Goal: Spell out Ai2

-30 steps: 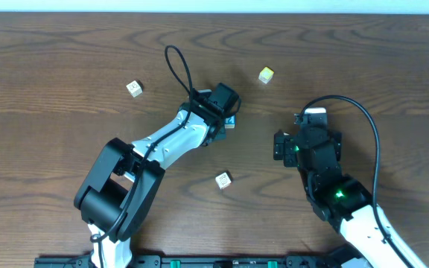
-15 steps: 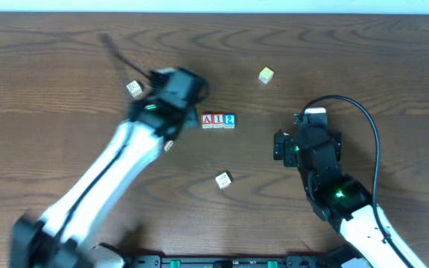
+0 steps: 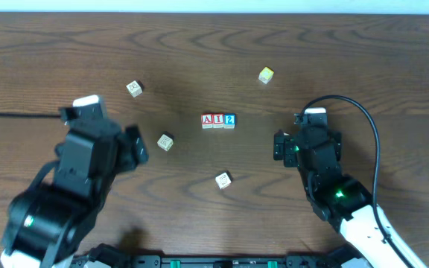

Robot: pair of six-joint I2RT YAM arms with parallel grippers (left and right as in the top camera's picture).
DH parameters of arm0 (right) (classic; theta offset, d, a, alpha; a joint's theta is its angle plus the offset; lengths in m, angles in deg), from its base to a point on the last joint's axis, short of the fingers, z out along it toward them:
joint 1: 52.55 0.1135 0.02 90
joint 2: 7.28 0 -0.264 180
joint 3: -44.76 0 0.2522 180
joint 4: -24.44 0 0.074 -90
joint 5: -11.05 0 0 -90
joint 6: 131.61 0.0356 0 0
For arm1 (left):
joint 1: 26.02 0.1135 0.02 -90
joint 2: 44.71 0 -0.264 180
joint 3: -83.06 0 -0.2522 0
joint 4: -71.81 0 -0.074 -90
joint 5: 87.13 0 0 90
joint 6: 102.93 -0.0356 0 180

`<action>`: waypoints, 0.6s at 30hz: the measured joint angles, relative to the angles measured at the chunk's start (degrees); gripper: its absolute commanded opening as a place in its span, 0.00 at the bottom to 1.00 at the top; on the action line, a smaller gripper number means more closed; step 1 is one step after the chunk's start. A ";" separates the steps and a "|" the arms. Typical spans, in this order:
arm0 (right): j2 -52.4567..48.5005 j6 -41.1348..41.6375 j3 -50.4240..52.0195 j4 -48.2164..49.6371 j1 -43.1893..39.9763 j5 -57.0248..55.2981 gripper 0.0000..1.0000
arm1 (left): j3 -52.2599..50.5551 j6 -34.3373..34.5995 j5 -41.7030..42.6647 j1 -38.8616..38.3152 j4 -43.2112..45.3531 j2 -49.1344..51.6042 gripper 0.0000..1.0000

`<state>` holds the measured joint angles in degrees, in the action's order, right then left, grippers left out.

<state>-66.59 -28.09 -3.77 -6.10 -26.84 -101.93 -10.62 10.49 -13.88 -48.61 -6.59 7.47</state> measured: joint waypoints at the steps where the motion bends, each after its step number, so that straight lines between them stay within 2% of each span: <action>1: 0.02 0.00 0.00 -0.04 0.00 0.00 0.99 | 0.00 -1.57 -0.48 -0.02 -1.42 -1.11 0.95; 4: 0.00 0.00 0.00 -0.04 0.00 0.00 0.99 | 0.00 -5.55 -2.97 0.00 -5.53 -4.68 0.95; 10: 0.00 0.00 0.00 -0.04 0.00 0.00 0.99 | 0.00 -8.55 -7.54 0.00 -15.37 -9.97 0.95; 14: 0.00 0.00 0.00 -0.04 0.00 0.00 0.99 | -1.53 -8.96 -8.09 2.14 -14.43 -14.01 0.95; 18: 0.00 0.00 0.00 0.00 0.00 0.02 0.99 | -8.11 -9.29 -7.08 7.76 -9.86 -21.42 0.95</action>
<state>-66.59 -28.09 -3.77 -6.10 -26.84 -101.91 -18.73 1.20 -20.96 -40.85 -16.45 -13.95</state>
